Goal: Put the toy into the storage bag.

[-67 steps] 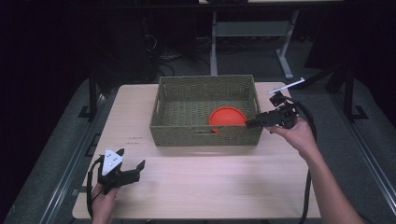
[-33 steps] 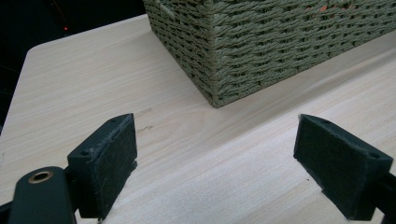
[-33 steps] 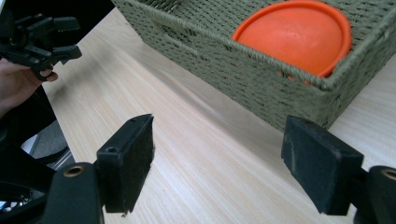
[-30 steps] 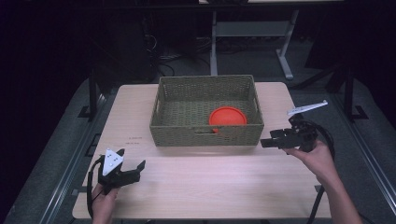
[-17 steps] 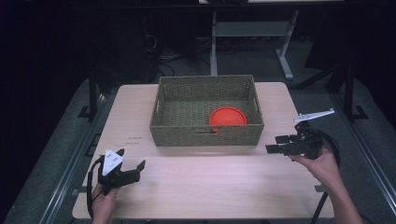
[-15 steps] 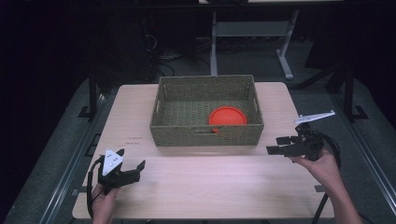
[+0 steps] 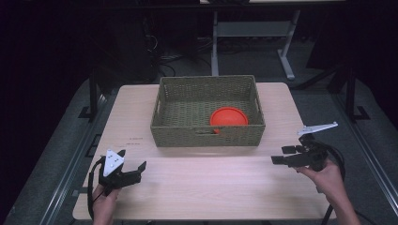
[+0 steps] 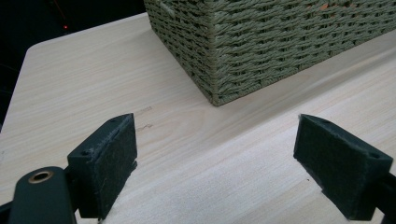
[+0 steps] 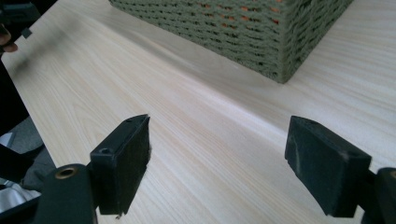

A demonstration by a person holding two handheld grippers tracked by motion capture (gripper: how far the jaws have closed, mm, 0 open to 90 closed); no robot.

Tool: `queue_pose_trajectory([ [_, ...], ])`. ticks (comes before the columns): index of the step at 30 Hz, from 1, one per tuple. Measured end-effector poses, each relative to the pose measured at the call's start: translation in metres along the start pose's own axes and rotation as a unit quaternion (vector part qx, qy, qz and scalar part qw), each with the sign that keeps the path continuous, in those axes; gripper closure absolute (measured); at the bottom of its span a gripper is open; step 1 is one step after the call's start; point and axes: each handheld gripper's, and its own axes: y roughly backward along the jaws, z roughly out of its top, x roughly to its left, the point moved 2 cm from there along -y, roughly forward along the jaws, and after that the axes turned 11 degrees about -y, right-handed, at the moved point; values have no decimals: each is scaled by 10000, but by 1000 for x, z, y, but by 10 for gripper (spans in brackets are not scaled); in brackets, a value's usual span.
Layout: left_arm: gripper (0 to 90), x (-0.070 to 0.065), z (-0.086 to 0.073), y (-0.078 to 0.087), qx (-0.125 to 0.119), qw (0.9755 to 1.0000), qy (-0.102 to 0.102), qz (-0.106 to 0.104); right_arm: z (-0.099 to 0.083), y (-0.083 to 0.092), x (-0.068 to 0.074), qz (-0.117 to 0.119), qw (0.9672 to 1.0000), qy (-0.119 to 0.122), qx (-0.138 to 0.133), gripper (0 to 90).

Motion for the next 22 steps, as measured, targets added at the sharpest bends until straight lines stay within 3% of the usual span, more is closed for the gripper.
queue_pose_trajectory([
  [10,128,-1,0,0,-12,10000,4,1,-19,0,-10,67,9998,-186,-44,222],
  [22,128,-3,1,-1,19,10000,-54,-23,-46,-10,-4,122,9999,-31,-101,215],
])
